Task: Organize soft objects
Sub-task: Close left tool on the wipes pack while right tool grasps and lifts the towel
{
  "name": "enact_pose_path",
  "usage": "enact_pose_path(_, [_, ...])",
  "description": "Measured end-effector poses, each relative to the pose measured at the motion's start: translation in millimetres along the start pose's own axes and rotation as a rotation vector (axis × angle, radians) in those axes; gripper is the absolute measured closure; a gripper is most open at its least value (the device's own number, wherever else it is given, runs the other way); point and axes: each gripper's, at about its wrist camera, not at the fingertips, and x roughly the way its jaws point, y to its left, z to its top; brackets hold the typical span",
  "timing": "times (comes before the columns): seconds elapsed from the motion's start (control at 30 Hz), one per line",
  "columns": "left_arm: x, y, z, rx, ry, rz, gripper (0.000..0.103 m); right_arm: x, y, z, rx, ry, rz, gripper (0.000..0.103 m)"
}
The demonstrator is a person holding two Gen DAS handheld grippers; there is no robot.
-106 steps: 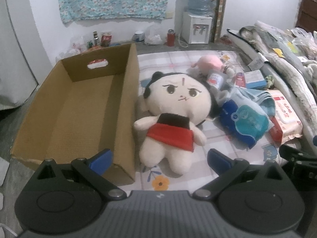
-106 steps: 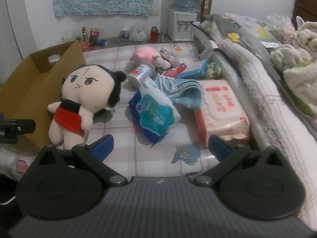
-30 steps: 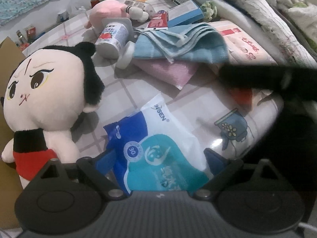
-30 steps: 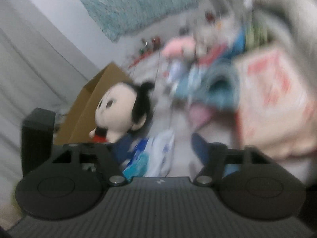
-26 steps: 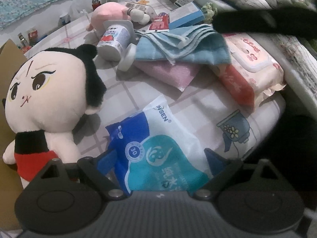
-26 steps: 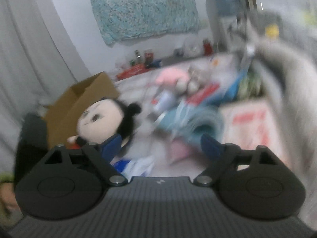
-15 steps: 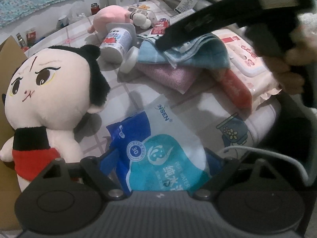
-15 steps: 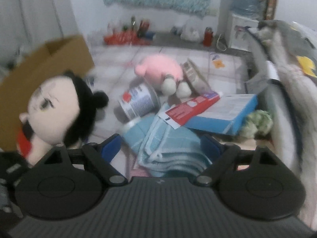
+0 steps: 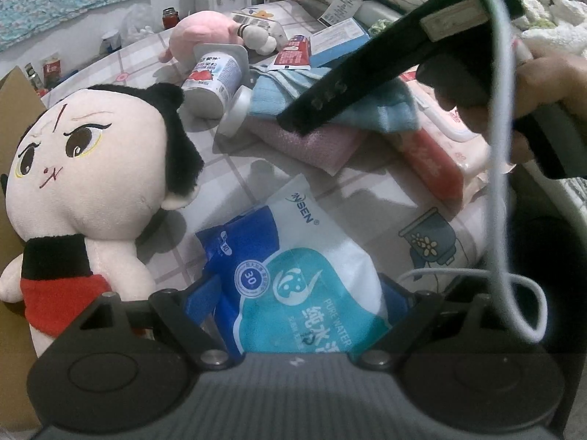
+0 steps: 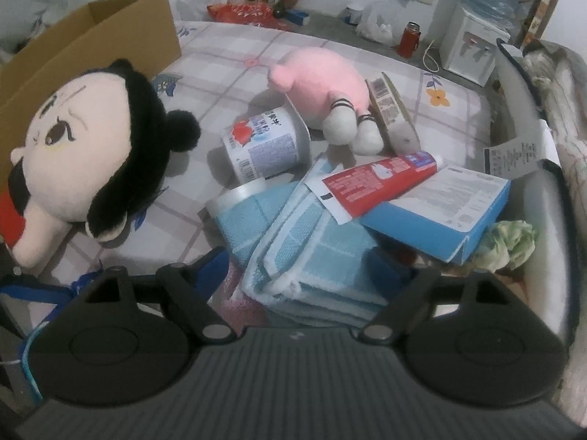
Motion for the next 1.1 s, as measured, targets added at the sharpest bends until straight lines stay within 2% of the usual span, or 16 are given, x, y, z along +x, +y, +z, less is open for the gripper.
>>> enact_pose_path(0.07, [0,0,-1,-0.003,-0.003,-0.001,0.014,6,2,-1,-0.015,0.011,-0.021,0.029])
enact_pose_path(0.17, [-1,3,-1,-0.011,-0.006,-0.01,0.014,-1,0,3,0.002,-0.016,-0.039,0.064])
enact_pose_path(0.2, [-1,3,0,-0.013,-0.008,-0.012,0.014,-6,-1,4,0.009,-0.028,-0.045,0.07])
enact_pose_path(0.4, [-2,5,-2,-0.021,-0.027,-0.013,0.016,-36,-9,-3,0.088,-0.056,-0.033,0.084])
enact_pose_path(0.5, [-5,5,-3,-0.03,-0.05,-0.017,0.022,-66,-11,-20,0.183,-0.101,-0.01,0.089])
enact_pose_path(0.67, [-7,5,-3,-0.028,-0.071,-0.013,0.026,-95,-12,-62,0.331,-0.158,0.006,0.09])
enact_pose_path(0.83, [-8,1,-4,-0.031,-0.077,0.004,0.027,-87,-9,-74,0.32,-0.139,-0.022,0.087])
enact_pose_path(0.97, [-9,-1,-6,-0.037,-0.081,0.015,0.027,-84,1,-73,0.279,-0.124,-0.016,0.048])
enact_pose_path(1.0, [-9,-1,-6,-0.035,-0.081,0.017,0.027,-81,4,-74,0.27,-0.115,-0.018,0.043])
enact_pose_path(1.1, [-9,-1,-7,-0.035,-0.082,0.015,0.027,-76,11,-78,0.259,-0.091,-0.009,0.039])
